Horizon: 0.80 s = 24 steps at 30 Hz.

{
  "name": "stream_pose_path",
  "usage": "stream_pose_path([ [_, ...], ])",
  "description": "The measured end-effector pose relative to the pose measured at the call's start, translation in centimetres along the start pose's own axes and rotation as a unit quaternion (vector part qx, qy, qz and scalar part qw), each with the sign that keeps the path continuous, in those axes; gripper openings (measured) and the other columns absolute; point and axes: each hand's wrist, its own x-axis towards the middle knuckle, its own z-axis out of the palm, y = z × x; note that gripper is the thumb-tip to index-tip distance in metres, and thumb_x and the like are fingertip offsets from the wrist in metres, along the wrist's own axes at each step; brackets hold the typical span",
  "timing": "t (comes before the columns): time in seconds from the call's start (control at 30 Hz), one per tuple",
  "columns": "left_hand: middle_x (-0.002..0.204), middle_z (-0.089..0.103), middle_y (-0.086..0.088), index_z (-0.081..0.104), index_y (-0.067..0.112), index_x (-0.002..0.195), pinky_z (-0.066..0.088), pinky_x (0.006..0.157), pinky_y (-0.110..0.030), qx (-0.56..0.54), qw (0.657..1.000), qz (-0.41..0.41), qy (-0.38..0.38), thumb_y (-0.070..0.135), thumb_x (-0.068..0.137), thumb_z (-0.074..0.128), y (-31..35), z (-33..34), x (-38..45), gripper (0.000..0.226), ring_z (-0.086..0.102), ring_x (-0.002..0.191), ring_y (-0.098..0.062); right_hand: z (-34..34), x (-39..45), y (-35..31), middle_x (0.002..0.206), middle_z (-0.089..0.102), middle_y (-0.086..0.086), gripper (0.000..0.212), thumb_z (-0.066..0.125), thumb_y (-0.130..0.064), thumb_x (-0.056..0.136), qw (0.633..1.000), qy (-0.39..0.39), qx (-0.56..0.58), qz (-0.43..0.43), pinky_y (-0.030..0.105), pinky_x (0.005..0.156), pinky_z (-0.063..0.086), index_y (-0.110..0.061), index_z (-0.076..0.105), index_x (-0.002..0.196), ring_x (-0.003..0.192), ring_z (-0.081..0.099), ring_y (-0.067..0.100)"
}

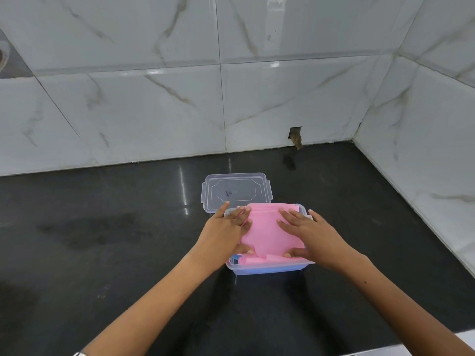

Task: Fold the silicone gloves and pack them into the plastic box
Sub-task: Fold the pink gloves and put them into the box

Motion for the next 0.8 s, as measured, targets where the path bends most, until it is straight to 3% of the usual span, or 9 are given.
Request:
stream_pose_path([
  [0.3, 0.16, 0.006, -0.012, 0.014, 0.007, 0.15, 0.001, 0.119, -0.04, 0.035, 0.998, 0.013, -0.054, 0.054, 0.093, 0.039, 0.7, 1.1, 1.7, 0.078, 0.01, 0.148, -0.024, 0.1, 0.9, 0.0, 0.159, 0.004, -0.006, 0.078, 0.052, -0.055, 0.087, 0.998, -0.057, -0.033, -0.011, 0.042, 0.118, 0.001, -0.028, 0.014, 0.149, 0.147, 0.005, 0.015],
  [0.47, 0.16, 0.005, -0.013, 0.014, 0.005, 0.149, 0.006, 0.12, -0.04, 0.026, 0.997, 0.011, -0.078, 0.042, 0.094, 0.049, 0.8, 1.6, 2.8, 0.075, 0.011, 0.147, -0.027, -0.2, 1.3, -0.7, 0.16, 0.004, -0.003, 0.077, 0.05, -0.054, 0.088, 0.995, -0.079, -0.052, -0.002, 0.045, 0.118, 0.002, -0.025, 0.013, 0.15, 0.147, 0.008, 0.019],
  [0.57, 0.16, 0.003, -0.01, 0.012, 0.007, 0.15, 0.007, 0.121, -0.04, 0.003, 0.996, 0.023, -0.091, 0.045, 0.094, 0.047, 0.4, 1.5, 3.1, 0.076, 0.01, 0.148, -0.025, -0.4, 1.5, -1.0, 0.16, 0.004, -0.001, 0.076, 0.049, -0.052, 0.09, 0.996, -0.08, -0.049, 0.0, 0.045, 0.118, -0.001, -0.023, 0.014, 0.15, 0.147, 0.008, 0.019],
  [0.7, 0.16, 0.005, -0.006, 0.022, 0.014, 0.149, 0.0, 0.119, -0.038, -0.072, 0.994, 0.063, -0.059, 0.039, 0.1, 0.032, -1.6, 1.2, 2.5, 0.056, 0.008, 0.148, -0.018, -0.2, 1.0, -0.3, 0.158, 0.011, -0.005, 0.067, 0.052, -0.05, 0.089, 0.998, -0.039, 0.058, -0.004, 0.035, 0.118, -0.002, -0.026, 0.027, 0.147, 0.146, 0.012, 0.014],
  [0.8, 0.16, 0.009, -0.002, 0.029, 0.017, 0.147, -0.006, 0.118, -0.036, -0.154, 0.986, 0.04, -0.049, 0.037, 0.103, 0.02, -1.9, 0.9, 2.3, 0.05, 0.008, 0.148, -0.012, -0.3, 0.4, 0.2, 0.156, 0.024, -0.007, 0.064, 0.06, -0.049, 0.084, 0.987, 0.005, 0.156, 0.023, 0.028, 0.116, 0.006, -0.027, 0.039, 0.141, 0.143, 0.022, 0.015],
])
